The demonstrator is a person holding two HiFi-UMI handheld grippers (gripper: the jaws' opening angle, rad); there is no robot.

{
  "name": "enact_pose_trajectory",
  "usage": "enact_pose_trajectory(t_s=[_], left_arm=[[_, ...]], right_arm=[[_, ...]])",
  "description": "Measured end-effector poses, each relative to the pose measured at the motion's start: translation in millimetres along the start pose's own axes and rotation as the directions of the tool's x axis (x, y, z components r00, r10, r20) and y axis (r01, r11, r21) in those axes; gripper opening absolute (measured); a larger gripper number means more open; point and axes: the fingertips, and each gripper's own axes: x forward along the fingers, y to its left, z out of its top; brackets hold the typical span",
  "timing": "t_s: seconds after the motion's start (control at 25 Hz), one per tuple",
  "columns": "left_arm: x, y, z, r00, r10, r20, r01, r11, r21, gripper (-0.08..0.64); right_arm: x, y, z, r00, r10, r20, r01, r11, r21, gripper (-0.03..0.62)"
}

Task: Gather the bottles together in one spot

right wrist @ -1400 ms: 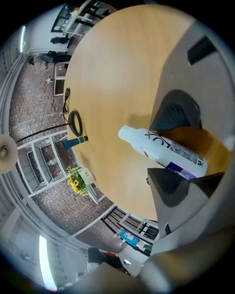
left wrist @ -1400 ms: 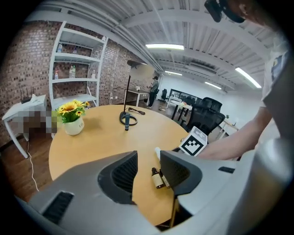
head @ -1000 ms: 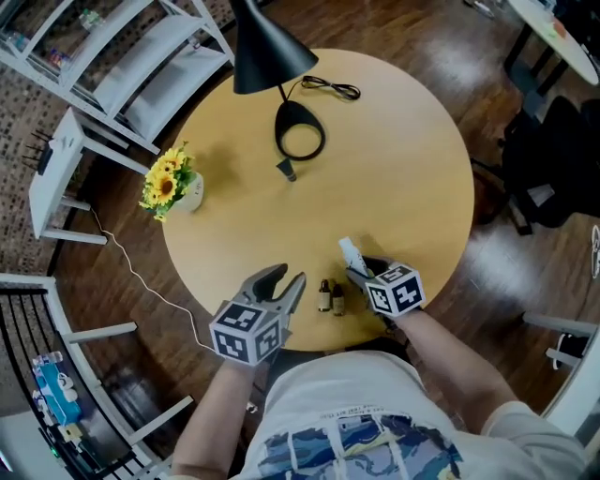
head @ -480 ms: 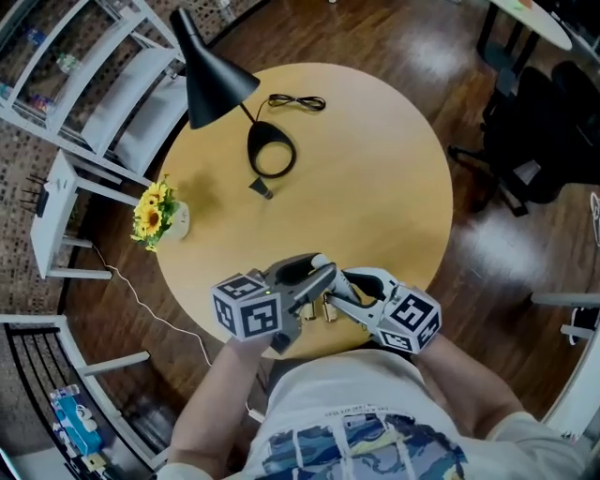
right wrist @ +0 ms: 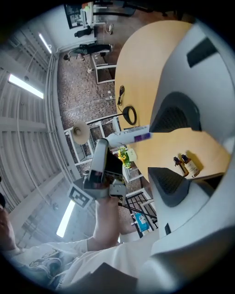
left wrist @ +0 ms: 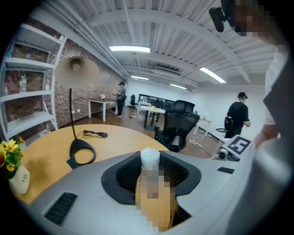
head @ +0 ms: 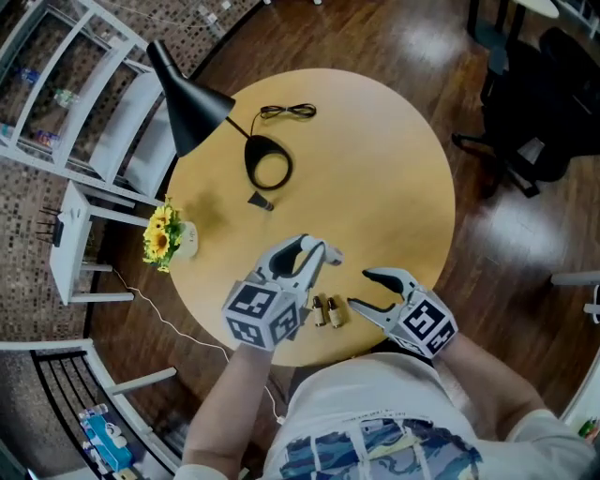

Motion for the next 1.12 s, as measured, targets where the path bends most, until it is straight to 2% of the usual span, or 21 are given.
enact_pose_trajectory(t_s=[0.08,0.2,0.44,0.64,0.76,1.0,1.12], left_arm=[[7,35,6,0.991,0.128,0.03,-0.128,0.992,0.0,0.124],[20,85,10,0.961,0.273,0.055,-0.272,0.962,-0.024,0.123],[55,148,5,0.909,0.41,0.068,-0.41,0.912,-0.025,0.123],[71,196,-6,0.838,0.542,0.066,-0.543,0.84,-0.004,0.123],[83,211,-18,0.816,0.576,0.053,-0.575,0.818,-0.025,0.123],[101,225,-29,0.802,0.595,0.054,-0.593,0.804,-0.043,0.123],[104,233,-32,0.789,0.612,0.055,-0.61,0.79,-0.055,0.124]], right_arm=[[-10,-4,-6,1.0,-0.019,-0.02,0.019,1.0,0.009,0.265],[-28,-14,-14,0.998,-0.062,-0.032,0.063,0.998,0.025,0.265],[-56,-28,-27,0.989,-0.141,-0.054,0.145,0.987,0.073,0.265],[-65,-40,-33,0.981,-0.181,-0.065,0.188,0.976,0.113,0.264],[-75,-42,-31,0.975,-0.205,-0.084,0.214,0.969,0.126,0.264],[-83,-51,-45,0.964,-0.24,-0.116,0.255,0.956,0.145,0.264],[-82,-54,-51,0.962,-0.244,-0.121,0.261,0.954,0.15,0.264]])
